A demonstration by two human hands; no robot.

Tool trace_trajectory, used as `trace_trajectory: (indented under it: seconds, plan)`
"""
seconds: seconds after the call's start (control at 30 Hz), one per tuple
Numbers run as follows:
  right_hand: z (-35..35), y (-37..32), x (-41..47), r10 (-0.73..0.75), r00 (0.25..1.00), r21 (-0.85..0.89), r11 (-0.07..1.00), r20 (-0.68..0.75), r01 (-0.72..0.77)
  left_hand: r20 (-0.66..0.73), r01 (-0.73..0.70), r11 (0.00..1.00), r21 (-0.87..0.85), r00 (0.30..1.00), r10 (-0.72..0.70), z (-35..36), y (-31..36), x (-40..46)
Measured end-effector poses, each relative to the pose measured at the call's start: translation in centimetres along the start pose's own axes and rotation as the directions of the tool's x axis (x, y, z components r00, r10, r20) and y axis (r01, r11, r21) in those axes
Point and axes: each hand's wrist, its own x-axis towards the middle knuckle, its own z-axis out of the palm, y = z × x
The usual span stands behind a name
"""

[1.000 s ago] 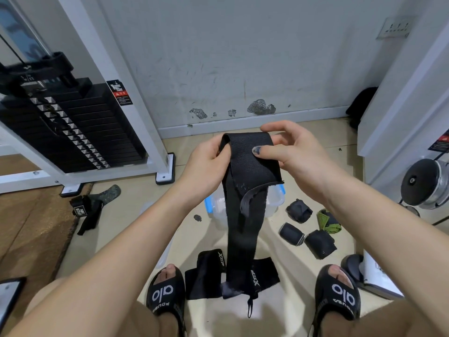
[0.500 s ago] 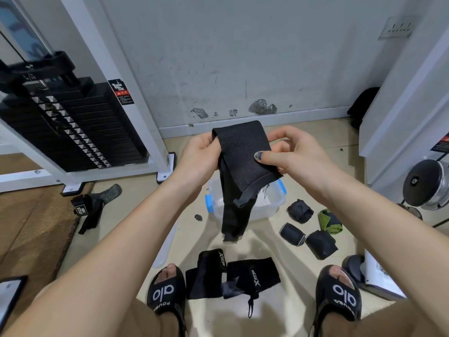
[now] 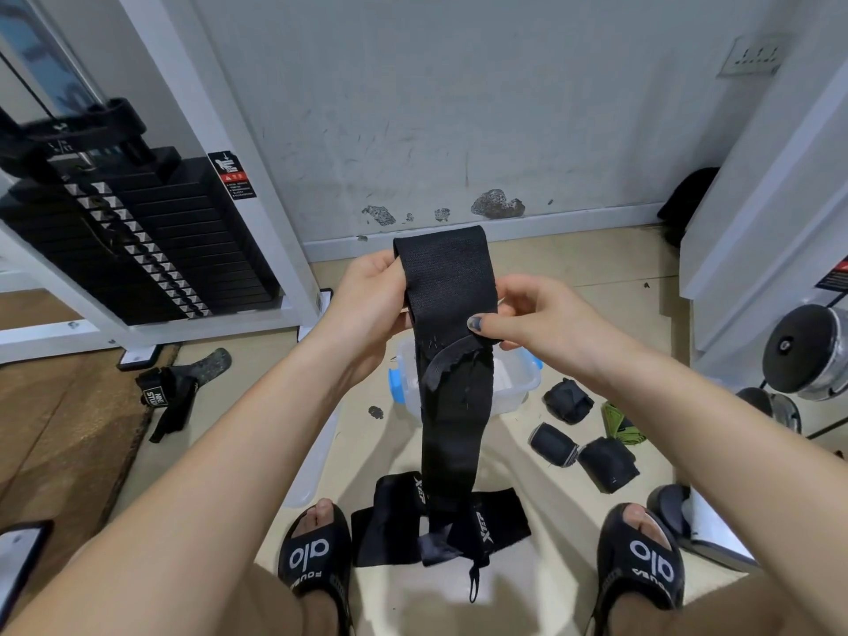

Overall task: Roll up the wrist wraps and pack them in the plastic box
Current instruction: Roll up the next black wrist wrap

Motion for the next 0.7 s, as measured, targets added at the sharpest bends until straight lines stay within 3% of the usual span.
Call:
trace_trajectory:
  seconds: [0.17,0.3,0.43,0.57,0.7]
  plan:
    - [-0.3,0.0,-0.1,-0.076,0.997,-0.069,0.995,-0.018,0.074,-0.006,0.023,0.999,-0.041,1.0,-0.023,0.1,0.3,-0.1]
    - [0.0,-0.1,-0.3,-0.082,0.992,0.042,0.996,0.1,0.078,0.02,0.025,0.984,-0.174,1.0,-0.022,0.3,0.7,-0.3]
    - [0.4,-0.2,-0.3,-0.081,0.993,0.177,0.982,0.09,0.064,0.142,0.083,0.942,-0.325,0.989,-0.038,0.0,0.6,-0.3]
    - [0.2,-0.6,-0.1,-0.076,0.997,0.311,0.948,0.022,0.065,0.185,0.099,0.981,-0.166,0.98,-0.067,0.6,0.2,-0.5]
    - [0.4,-0.5,-0.2,-0.042,0.999,0.36,0.933,0.017,0.034,0.048,-0.029,0.998,-0.051,0.998,0.031,0.9,-0.7,0.0]
